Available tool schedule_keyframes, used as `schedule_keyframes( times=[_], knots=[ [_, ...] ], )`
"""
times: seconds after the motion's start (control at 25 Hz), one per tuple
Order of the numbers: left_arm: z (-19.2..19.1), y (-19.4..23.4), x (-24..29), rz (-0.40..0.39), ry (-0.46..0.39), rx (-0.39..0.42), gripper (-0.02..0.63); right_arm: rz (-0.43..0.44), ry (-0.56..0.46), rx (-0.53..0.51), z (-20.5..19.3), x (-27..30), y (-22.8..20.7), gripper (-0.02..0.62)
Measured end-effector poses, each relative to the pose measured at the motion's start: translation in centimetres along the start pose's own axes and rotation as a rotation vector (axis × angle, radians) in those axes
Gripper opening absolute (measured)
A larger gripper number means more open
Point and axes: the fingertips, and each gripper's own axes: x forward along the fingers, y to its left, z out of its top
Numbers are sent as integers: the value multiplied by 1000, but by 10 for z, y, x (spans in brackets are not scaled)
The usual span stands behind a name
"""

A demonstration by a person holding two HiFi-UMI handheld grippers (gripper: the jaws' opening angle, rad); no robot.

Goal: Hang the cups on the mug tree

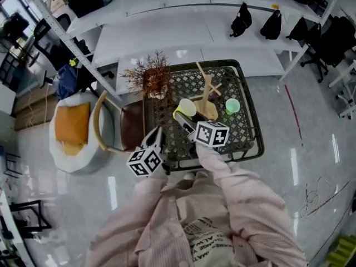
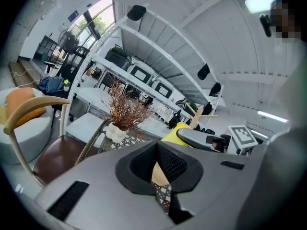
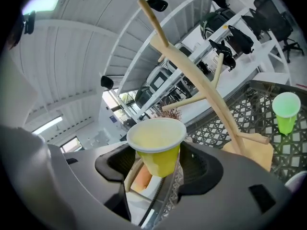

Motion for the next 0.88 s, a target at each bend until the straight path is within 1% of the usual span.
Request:
schedule_keyframes(
  times=[0.28, 0.56, 0.88],
  knots=[
    [11, -6, 2, -29, -11, 31, -2, 36, -52, 99, 21, 4, 9, 282],
    [22, -12, 7, -57, -23, 63, -2, 71, -96, 219, 33, 6, 8, 282],
    [27, -15, 13, -77, -22, 76, -2, 122, -164, 426, 45, 6, 3, 282]
  ],
)
